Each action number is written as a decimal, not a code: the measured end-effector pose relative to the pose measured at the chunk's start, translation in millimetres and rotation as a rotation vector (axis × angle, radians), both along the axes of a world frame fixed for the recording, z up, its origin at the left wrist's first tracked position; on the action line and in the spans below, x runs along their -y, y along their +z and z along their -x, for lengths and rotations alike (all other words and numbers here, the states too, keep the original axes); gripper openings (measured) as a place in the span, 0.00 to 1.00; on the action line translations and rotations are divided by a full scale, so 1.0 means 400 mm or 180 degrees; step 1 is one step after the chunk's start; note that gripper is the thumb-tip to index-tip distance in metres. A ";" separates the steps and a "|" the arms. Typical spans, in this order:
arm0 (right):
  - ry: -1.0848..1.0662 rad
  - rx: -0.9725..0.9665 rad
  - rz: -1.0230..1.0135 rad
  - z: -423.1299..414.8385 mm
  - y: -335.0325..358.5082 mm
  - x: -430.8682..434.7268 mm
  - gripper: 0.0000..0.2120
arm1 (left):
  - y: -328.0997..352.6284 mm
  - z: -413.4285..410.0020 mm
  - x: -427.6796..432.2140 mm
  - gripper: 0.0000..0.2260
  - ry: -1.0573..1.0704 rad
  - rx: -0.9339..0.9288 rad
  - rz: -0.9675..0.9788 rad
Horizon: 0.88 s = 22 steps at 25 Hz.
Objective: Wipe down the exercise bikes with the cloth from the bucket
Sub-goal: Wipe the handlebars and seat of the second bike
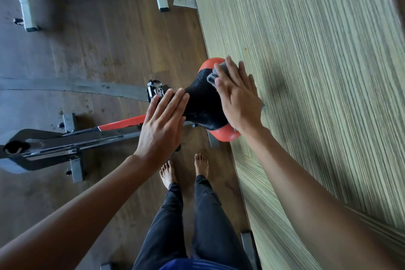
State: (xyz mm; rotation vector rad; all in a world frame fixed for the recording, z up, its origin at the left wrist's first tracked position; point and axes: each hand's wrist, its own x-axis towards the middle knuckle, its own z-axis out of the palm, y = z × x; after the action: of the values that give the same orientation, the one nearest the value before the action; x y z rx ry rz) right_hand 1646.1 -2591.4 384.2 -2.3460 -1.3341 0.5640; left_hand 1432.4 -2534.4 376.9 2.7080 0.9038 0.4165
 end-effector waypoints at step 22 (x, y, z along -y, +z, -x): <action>-0.0336 -0.0147 -0.0255 -0.106 -0.040 -0.117 0.19 | -0.003 -0.010 -0.012 0.20 0.0051 0.0026 0.0065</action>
State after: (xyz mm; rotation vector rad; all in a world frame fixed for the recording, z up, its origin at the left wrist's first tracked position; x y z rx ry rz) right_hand 1688.3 -2544.5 368.1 -2.3084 -1.1829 0.5196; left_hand 1436.6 -2529.7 375.8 2.6805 0.9232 0.4190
